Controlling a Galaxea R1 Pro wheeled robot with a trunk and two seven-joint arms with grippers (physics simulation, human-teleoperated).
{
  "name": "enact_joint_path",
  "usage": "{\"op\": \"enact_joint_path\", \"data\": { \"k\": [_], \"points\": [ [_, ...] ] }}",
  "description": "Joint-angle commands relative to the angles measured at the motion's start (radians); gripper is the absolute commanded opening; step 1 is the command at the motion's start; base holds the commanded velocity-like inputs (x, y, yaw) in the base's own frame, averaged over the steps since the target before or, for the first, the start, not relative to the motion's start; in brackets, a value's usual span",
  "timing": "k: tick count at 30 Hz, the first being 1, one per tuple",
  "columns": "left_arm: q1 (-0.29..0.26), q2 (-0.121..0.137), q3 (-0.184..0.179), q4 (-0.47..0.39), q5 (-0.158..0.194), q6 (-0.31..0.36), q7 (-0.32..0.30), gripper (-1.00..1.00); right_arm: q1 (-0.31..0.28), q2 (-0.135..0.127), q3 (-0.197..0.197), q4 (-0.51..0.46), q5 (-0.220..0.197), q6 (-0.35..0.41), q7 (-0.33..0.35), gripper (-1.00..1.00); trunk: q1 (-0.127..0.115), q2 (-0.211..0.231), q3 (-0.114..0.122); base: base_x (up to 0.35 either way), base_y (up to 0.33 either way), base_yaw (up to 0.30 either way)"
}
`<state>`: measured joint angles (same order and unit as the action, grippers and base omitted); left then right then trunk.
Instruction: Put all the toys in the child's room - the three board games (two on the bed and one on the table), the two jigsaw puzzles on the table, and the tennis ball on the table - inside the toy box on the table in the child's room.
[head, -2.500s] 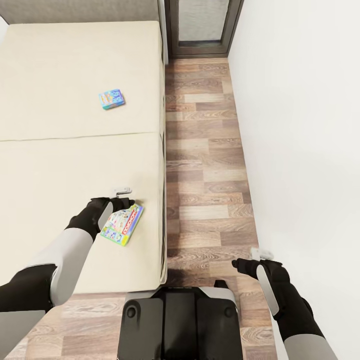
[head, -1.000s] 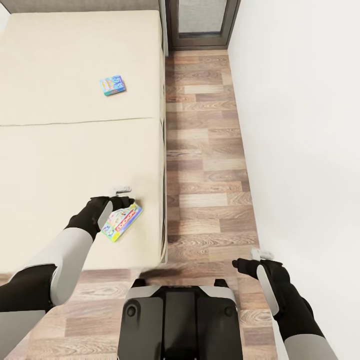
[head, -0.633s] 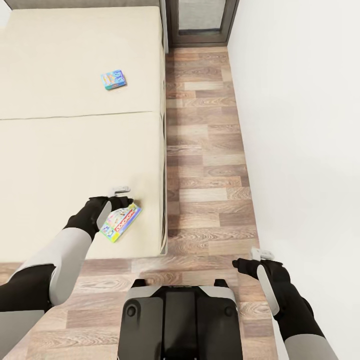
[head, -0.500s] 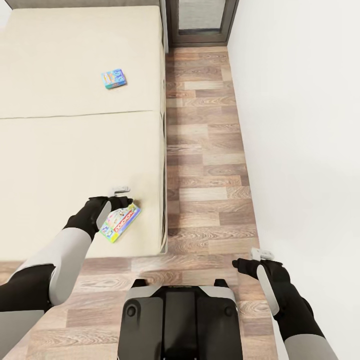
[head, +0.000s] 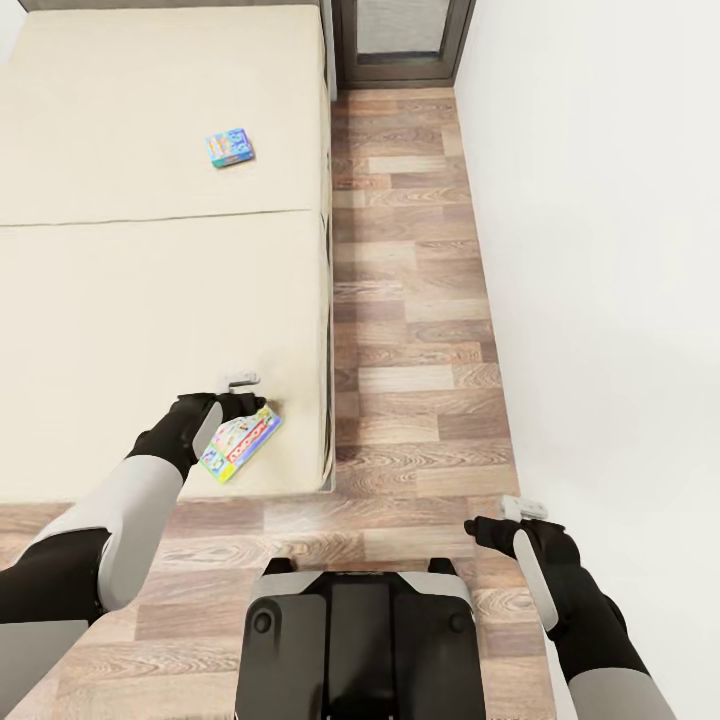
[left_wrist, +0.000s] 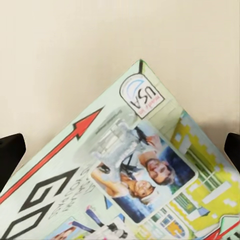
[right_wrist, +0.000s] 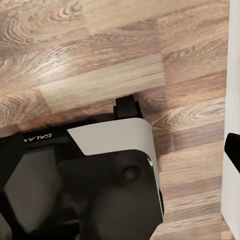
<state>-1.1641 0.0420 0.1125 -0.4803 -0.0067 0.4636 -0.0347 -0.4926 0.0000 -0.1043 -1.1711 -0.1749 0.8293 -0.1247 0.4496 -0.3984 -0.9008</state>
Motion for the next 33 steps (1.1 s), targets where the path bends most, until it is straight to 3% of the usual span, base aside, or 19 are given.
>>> {"op": "enact_joint_path", "data": {
  "k": [1,33],
  "points": [
    [0.000,0.000,0.005,-0.001,-0.001,0.006,-0.004,1.00,0.000,0.000,0.000,-0.001,-0.011,0.004,-0.009,1.00,0.000,-0.002,-0.001,-0.107,0.000,0.000],
    [0.000,0.000,0.004,-0.001,0.000,0.006,-0.005,1.00,0.000,0.000,0.000,-0.002,-0.011,0.004,-0.009,1.00,0.000,-0.002,-0.001,-0.099,0.000,0.000]
  ]
}}
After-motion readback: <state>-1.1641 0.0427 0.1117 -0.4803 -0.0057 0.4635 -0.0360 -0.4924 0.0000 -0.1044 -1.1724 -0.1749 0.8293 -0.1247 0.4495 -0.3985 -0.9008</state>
